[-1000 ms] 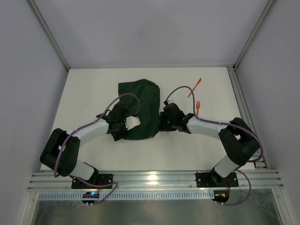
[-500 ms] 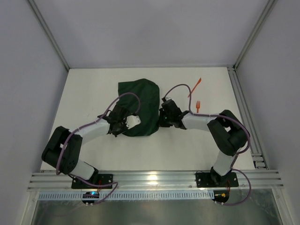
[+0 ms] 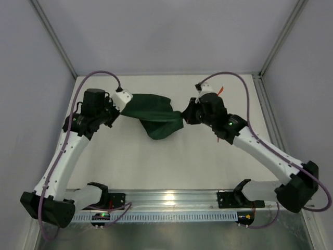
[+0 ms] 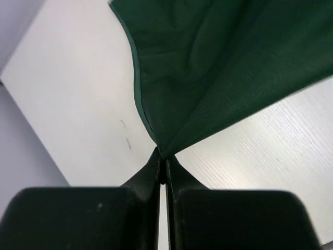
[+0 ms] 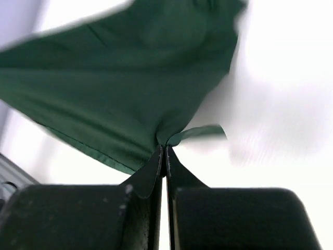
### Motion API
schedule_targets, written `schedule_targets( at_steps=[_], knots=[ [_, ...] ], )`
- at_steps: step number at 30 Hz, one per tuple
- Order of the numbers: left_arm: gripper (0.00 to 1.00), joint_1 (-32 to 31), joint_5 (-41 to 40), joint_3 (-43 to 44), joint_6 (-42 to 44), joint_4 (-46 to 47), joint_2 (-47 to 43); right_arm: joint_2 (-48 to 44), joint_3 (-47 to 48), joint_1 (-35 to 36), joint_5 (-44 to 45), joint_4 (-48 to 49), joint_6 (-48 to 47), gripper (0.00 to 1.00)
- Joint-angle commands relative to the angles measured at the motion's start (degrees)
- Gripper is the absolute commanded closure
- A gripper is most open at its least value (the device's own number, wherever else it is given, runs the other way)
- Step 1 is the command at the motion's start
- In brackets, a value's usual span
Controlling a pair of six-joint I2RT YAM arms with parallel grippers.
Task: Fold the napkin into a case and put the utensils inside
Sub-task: Pick up the crumpled napkin from the center of the board, then flatten out the crumpled napkin at the center of the board.
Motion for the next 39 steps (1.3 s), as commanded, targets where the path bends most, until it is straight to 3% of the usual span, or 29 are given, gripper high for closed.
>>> schedule_targets(
  at_steps=[1, 5, 10, 16, 22, 25, 27, 29, 30, 32, 35, 39],
  knots=[
    [1.0, 0.6, 2.2, 9.5, 0.0, -16.5, -4.5, -9.7, 10.7, 0.7, 5.2, -8.7, -6.1, 0.96],
    [1.0, 0.6, 3.7, 20.9, 0.8, -24.0, -8.0, -14.6, 21.1, 3.1, 6.3, -18.4, -9.2, 0.96],
    [1.0, 0.6, 5.8, 33.4, 0.5, -31.8, -8.6, -15.7, 28.4, 5.2, 1.0, -22.6, -9.6, 0.96],
    [1.0, 0.6, 2.2, 27.2, -0.4, -27.2, -7.0, -15.5, 26.6, 4.2, 5.5, -23.2, -10.6, 0.96],
    [1.0, 0.8, -3.2, 27.5, -2.4, -16.2, 3.4, -2.2, 32.0, -9.7, 1.0, -19.6, -15.5, 0.96],
    [1.0, 1.5, -6.3, 37.0, -4.3, -13.7, 12.1, 8.7, 43.7, -13.0, 1.2, -19.1, -18.0, 0.96],
    [1.0, 2.1, -6.5, 49.4, -5.8, -15.1, 19.9, 14.2, 51.4, -14.2, 2.4, -19.5, -19.3, 0.96],
    [1.0, 2.6, -6.5, 59.9, -7.3, -18.3, 25.5, 22.3, 65.0, -15.6, 2.7, -20.9, -20.2, 0.96],
    [1.0, 2.6, -6.3, 69.7, -7.7, -19.8, 30.1, 24.7, 69.3, -15.9, 3.1, -21.3, -20.3, 0.96],
    [1.0, 2.6, -7.1, 75.8, -8.2, -20.9, 32.8, 29.6, 80.6, -16.7, 3.0, -21.5, -20.9, 0.96],
    [1.0, 2.6, -7.9, 73.8, -7.7, -14.9, 31.1, 29.6, 82.3, -16.9, 2.9, -17.0, -24.0, 0.96],
    [1.0, 2.6, -5.4, 60.8, -4.2, -10.7, 25.0, 20.7, 68.9, -16.8, 1.7, -12.2, -27.5, 0.96]
  ],
)
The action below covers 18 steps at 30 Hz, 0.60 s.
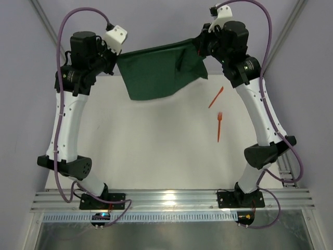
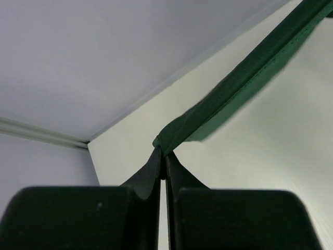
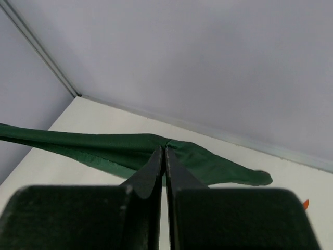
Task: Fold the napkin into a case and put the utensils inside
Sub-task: Flatten out the crumpled napkin at the center of the board.
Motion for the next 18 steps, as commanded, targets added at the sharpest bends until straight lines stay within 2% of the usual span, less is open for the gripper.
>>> schedule_targets(
  at_steps=[1, 3, 4, 5, 6, 7, 8, 9, 11, 13, 15, 16, 18],
  knots=[
    [1.0, 1.4, -3.8, -11.5, 2.8, 2.2, -7.0, -9.5, -12.0, -1.4, 5.2, 4.5, -6.6, 0.96],
    [1.0, 1.4, -3.8, -19.5, 4.1, 4.1, -9.7, -13.0, -19.3, 0.1, 7.2, 4.4, -7.2, 0.96],
    [1.0, 1.4, -3.9, -23.9, 5.0, 5.0, -11.2, -16.6, -27.1, 0.9, 10.4, 4.5, -7.3, 0.96],
    [1.0, 1.4, -4.0, -32.8, 5.4, 6.1, -14.1, -18.2, -31.4, 1.8, 12.1, 4.6, -7.2, 0.96],
    [1.0, 1.4, -4.2, -37.3, 5.8, 8.2, -15.5, -19.9, -39.6, 4.0, 13.5, 4.8, -6.5, 0.96],
    [1.0, 1.4, -4.5, -41.7, 6.6, 9.1, -16.9, -22.4, -43.5, 5.3, 14.5, 5.1, -5.4, 0.96],
    [1.0, 1.4, -5.0, -49.8, 6.9, 10.0, -19.1, -23.2, -47.4, 6.6, 15.5, 5.3, -4.1, 0.96],
    [1.0, 1.4, -5.5, -53.5, 7.2, 11.8, -20.1, -23.7, -54.6, 8.0, 15.8, 5.8, -1.4, 0.96],
    [1.0, 1.5, -6.3, -64.0, 7.6, 13.8, -21.5, -23.1, -60.6, 12.9, 16.6, 7.5, 1.6, 0.96],
    [1.0, 1.5, -7.6, -70.0, 7.8, 17.1, -22.2, -21.2, -66.6, 15.7, 16.2, 8.9, 5.8, 0.96],
    [1.0, 1.6, -8.7, -77.3, 8.1, 19.4, -21.9, -16.8, -68.9, 18.4, 16.0, 8.8, 8.4, 0.84],
    [1.0, 1.6, -9.7, -79.5, 8.3, 21.6, -21.5, -15.4, -69.2, 18.9, 16.0, 8.5, 10.6, 0.72],
    [1.0, 1.6, -10.8, -83.8, 8.8, 23.7, -20.1, -13.5, -70.2, 19.8, 16.2, 8.2, 12.2, 0.63]
  ],
)
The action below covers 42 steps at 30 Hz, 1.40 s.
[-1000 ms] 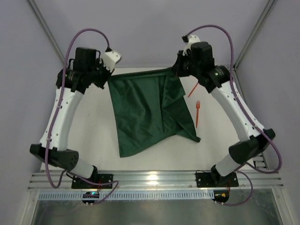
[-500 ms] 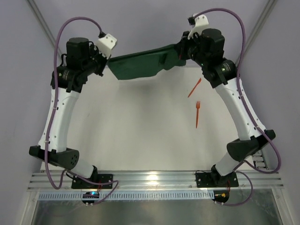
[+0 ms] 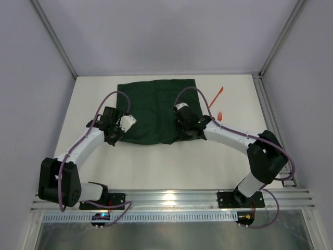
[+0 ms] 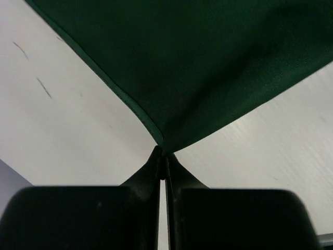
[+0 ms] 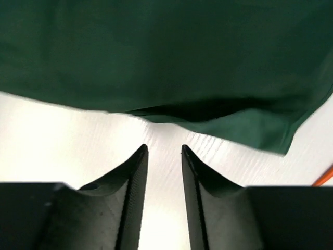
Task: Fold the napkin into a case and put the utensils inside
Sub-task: Flatten out the crumpled napkin at the center of the board, then pick up the flattened napkin from the center of the board.
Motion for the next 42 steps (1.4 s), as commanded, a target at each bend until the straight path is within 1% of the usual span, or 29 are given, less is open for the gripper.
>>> schedule_targets(
  at_steps=[1, 3, 4, 7, 9, 10, 12, 15, 20, 24, 27, 29, 30, 31, 35, 38, 39, 40, 42],
  knots=[
    [1.0, 1.1, -6.0, -4.4, 2.0, 8.8, 0.0, -0.3, -1.0, 0.5, 4.5, 1.8, 7.2, 0.59],
    [1.0, 1.7, -6.1, -6.8, 2.5, 10.2, 0.9, -3.3, -4.2, 0.5, 5.1, 3.1, 8.7, 0.54],
    [1.0, 1.9, -6.0, -7.4, 2.8, 11.2, 1.1, -4.8, -5.2, 0.4, 5.6, 4.3, 9.4, 0.47],
    [1.0, 2.9, -5.3, -8.9, 3.5, 11.4, 0.6, -9.4, -8.9, -0.4, 6.3, 5.3, 11.3, 0.41],
    [1.0, 3.0, -4.5, -9.5, 3.8, 11.2, -0.1, -10.8, -10.3, -3.0, 5.3, 5.4, 11.4, 0.4],
    [1.0, 3.1, -4.2, -9.6, 3.7, 10.6, -0.9, -10.8, -10.4, -4.2, 3.4, 4.8, 11.4, 0.4],
    [1.0, 3.1, -3.7, -9.6, 3.7, 9.1, -1.6, -10.4, -10.5, -6.0, 2.6, 2.4, 11.5, 0.39],
    [1.0, 3.1, -3.6, -9.6, 3.7, 7.2, -3.6, -10.4, -12.6, -6.0, 3.9, 0.3, 12.6, 0.35],
    [1.0, 3.1, -2.9, -9.9, 3.3, 4.3, -6.5, -9.2, -17.0, -5.8, 4.6, -0.9, 14.9, 0.34],
    [1.0, 3.1, -2.8, -10.5, 3.2, 4.0, -7.0, -6.4, -18.9, -3.6, 4.2, 1.0, 16.7, 0.34],
    [1.0, 3.1, -2.6, -10.5, 2.7, 4.0, -7.0, -2.5, -19.8, -1.7, 3.6, 3.0, 18.0, 0.34],
    [1.0, 3.2, -2.4, -10.3, 2.4, 3.4, -7.3, -0.5, -20.4, -0.9, 3.2, 4.4, 19.2, 0.45],
    [1.0, 3.2, -2.3, -10.0, 2.3, 3.1, -7.5, -0.3, -20.6, -0.7, 3.3, 4.8, 19.7, 0.51],
    [1.0, 3.3, -2.3, -9.9, 2.3, 2.5, -8.1, -0.3, -20.9, -0.6, 3.4, 5.2, 20.4, 0.66],
    [1.0, 4.7, -1.8, -8.8, 2.6, -0.6, -10.4, -3.8, -22.7, -0.5, 4.3, 5.5, 21.4, 0.96],
    [1.0, 6.2, -1.0, -7.8, 4.3, -3.0, -13.2, -10.8, -22.7, -0.5, 5.9, 3.0, 21.3, 0.96],
    [1.0, 6.9, -1.0, -7.5, 4.8, -4.6, -14.0, -12.8, -22.3, -0.5, 6.1, 0.7, 21.0, 0.96],
    [1.0, 7.3, -1.0, -7.3, 5.7, -5.4, -14.6, -16.9, -22.0, -0.5, 6.3, -0.6, 20.7, 0.96],
    [1.0, 8.2, 0.0, -6.4, 6.6, -8.6, -16.1, -21.0, -21.0, -0.5, 6.4, -4.6, 19.8, 0.96]
  ],
)
